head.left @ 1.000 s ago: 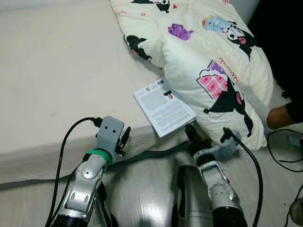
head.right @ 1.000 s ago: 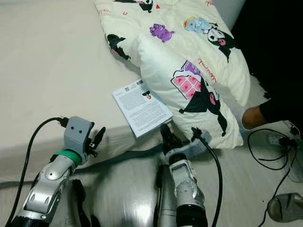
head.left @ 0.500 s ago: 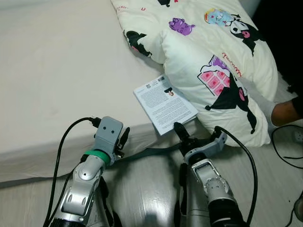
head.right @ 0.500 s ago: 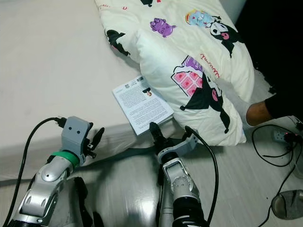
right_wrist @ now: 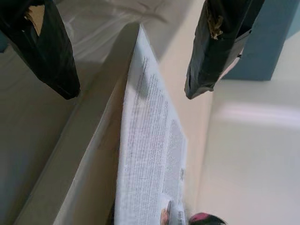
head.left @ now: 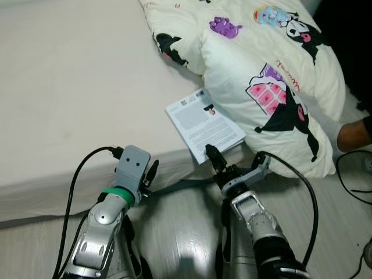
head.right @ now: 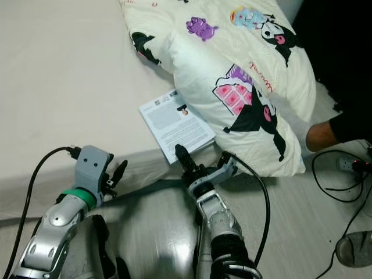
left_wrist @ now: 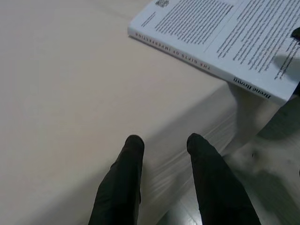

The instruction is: Clean up the room

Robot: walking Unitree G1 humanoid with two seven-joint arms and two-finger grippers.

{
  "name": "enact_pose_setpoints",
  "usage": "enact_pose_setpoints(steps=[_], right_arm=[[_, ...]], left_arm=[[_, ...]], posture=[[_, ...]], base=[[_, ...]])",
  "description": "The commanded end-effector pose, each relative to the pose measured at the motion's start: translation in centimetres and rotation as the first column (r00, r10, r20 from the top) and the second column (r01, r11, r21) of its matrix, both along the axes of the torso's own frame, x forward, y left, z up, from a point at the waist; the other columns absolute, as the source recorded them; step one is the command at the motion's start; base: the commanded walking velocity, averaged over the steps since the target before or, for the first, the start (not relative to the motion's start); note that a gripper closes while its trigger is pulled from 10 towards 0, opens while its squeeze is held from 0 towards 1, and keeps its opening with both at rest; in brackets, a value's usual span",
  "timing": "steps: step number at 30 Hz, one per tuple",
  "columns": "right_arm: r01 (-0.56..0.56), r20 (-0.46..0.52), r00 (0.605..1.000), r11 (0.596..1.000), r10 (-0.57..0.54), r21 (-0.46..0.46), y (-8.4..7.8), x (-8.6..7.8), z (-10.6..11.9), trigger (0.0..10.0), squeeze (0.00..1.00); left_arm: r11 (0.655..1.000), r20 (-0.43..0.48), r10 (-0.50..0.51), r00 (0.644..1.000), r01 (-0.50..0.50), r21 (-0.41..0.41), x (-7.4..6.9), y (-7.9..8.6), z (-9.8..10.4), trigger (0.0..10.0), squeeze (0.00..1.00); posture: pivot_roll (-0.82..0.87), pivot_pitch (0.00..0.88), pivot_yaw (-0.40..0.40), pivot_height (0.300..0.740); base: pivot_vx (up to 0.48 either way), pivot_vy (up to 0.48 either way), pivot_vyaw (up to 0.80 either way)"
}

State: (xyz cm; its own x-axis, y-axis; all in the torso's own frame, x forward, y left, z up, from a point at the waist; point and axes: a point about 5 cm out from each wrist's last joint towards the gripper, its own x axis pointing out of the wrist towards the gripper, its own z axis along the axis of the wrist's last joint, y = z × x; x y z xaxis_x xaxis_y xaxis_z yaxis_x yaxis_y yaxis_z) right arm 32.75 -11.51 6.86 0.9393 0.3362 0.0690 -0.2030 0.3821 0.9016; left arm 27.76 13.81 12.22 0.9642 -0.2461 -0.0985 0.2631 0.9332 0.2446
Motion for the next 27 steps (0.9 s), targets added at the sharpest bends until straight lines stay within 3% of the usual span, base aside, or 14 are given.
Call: enact_pose_setpoints(steps=[1,6,10,18,21,27], right_arm=[[-0.001,-0.036,0.999,1.000,0.001,0.000,0.0,-0.2,-1.0,10.0,0.00],[-0.025,0.016,1.000,1.000,0.025,-0.019,-0.3,0.6,0.0,10.0,0.00],[-0.087,0.174,0.981,0.996,0.089,-0.015,0.2,1.7,2.9,10.0,0.00],[-0.150,0.304,0.942,0.989,0.140,0.009,1.5,1.8,5.5,10.0,0.00],[-0.139,0.317,0.940,0.990,0.124,0.025,1.6,1.8,5.9,10.0,0.00],[-0.040,0.177,0.984,0.997,0.028,0.064,0.1,2.9,4.3,10.0,0.00]], left_arm=[[1.000,-0.033,0.001,0.999,0.000,0.008,-0.5,0.2,-0.6,10.0,0.00],[1.000,-0.036,0.007,0.999,-0.007,0.009,-0.5,0.3,-0.5,10.0,0.00],[1.000,-0.040,0.007,0.999,-0.007,0.006,-0.6,0.2,-0.6,10.0,0.00],[1.000,-0.042,0.003,0.999,-0.003,0.004,-0.6,0.0,-0.5,10.0,0.00],[1.000,-0.045,-0.001,0.999,0.002,0.003,-0.5,0.0,-0.5,10.0,0.00],[1.000,-0.047,-0.014,0.999,0.015,0.002,-0.4,-0.3,-0.4,10.0,0.00]], posture=[[-0.03,0.255,0.106,0.500],[-0.02,0.257,0.107,0.500],[-0.02,0.251,0.105,0.500],[-0.03,0.248,0.102,0.500],[-0.03,0.248,0.102,0.500],[-0.03,0.255,0.121,0.500]], base=[[0.000,0.000,0.00],[0.000,0.000,0.00],[0.000,0.000,0.00],[0.000,0.000,0.00],[0.000,0.000,0.00],[0.000,0.000,0.00]])
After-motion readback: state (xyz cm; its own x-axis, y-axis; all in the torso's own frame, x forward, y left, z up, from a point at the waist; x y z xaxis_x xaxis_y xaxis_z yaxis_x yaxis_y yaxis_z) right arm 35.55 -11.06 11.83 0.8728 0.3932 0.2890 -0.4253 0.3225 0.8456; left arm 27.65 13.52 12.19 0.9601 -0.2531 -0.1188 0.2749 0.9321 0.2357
